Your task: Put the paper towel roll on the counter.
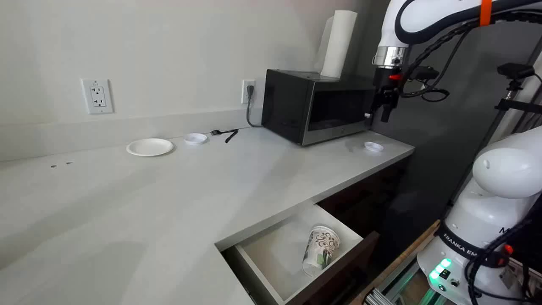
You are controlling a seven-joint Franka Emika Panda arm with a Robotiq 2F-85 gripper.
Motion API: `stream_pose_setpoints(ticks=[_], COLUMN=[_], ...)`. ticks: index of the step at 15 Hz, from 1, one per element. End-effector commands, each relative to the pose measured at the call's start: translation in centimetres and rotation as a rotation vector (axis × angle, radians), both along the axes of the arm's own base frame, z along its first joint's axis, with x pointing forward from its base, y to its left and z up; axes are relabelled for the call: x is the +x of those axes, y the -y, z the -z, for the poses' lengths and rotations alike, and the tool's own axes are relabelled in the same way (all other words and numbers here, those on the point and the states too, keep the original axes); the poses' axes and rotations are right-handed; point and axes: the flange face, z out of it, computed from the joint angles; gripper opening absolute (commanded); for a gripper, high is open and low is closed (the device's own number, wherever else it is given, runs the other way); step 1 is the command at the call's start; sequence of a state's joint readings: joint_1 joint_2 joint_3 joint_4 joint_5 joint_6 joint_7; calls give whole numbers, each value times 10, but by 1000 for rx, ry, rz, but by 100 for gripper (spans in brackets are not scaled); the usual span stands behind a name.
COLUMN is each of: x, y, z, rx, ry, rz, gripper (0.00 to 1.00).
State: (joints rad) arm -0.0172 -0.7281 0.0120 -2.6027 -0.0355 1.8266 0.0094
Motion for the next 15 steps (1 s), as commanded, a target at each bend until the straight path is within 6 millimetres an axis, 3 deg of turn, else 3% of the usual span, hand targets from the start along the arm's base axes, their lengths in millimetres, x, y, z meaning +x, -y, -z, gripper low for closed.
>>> stream_pose_setpoints(ticks=[1,12,13,15], x=[0,0,10,36], y=[0,0,0,2], z=[-1,-1,-5,-43], rx=[0,0,-17,-12], ry=[-1,-1,29,155], rz=[0,0,70,158], gripper=[100,100,100,100])
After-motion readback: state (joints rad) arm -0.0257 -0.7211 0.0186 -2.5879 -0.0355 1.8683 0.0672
